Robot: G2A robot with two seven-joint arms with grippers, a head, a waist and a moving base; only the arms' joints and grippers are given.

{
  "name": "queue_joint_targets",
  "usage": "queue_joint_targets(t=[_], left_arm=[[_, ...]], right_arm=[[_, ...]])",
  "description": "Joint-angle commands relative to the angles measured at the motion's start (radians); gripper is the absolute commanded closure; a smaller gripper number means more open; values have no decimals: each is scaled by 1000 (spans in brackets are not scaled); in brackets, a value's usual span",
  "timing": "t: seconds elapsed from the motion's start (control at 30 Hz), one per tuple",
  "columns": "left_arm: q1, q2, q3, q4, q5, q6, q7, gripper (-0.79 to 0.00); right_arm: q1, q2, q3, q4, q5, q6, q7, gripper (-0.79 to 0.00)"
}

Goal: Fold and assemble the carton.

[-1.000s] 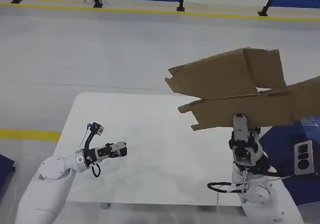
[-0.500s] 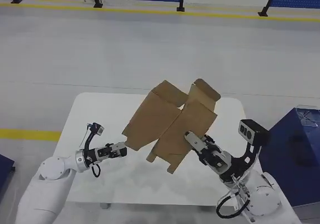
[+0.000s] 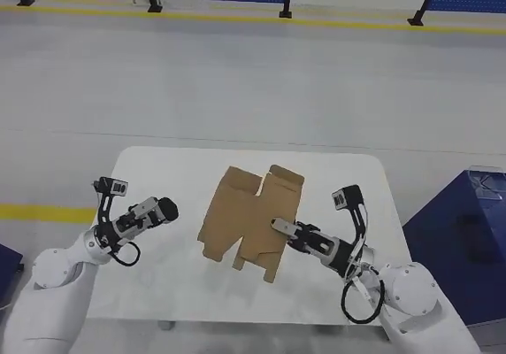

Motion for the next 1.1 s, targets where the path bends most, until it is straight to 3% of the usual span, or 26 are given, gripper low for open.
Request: queue_joint_targets(t=[0.0,0.2,0.23,0.3,0.43,0.53,0.6,0.63,0.67,0.73,0.77,0.8,0.97,1.07], left_arm=[[8,3,17,-39,17,27,-46,-785],[42,8,56,-138,82,56,-91,-785],[48,9,62,-149,88,62,-90,-686],[55,10,71,-168,107,73,-91,-400],[70,13,87,-193,118,90,-86,-314],[75,15,91,-198,131,104,-72,-160],[75,17,91,-196,136,105,-71,-120],[76,17,91,-195,136,105,-70,0],[76,18,91,-194,135,106,-71,0],[76,20,88,-194,127,106,-74,0],[76,21,86,-194,124,105,-77,0],[77,22,82,-195,120,102,-77,0],[83,28,64,-210,97,77,-86,0],[91,31,58,-225,90,46,-96,0]], right_arm=[[1,3,-14,5,-32,19,55,0],[11,3,-62,19,-74,43,105,0],[12,3,-67,20,-75,40,101,0],[16,1,-76,25,-85,35,91,0],[22,-1,-96,31,-103,29,82,0],[26,-2,-113,35,-111,27,78,0],[31,-3,-123,37,-119,25,77,0],[33,-4,-127,39,-120,26,75,0],[37,-5,-131,40,-121,28,74,0],[45,-6,-137,41,-126,29,73,-234],[47,-6,-139,45,-127,34,70,-582],[51,-7,-140,51,-129,42,65,-785],[73,-13,-127,123,-60,78,11,-785],[86,-20,-113,175,84,104,-1,-785]])
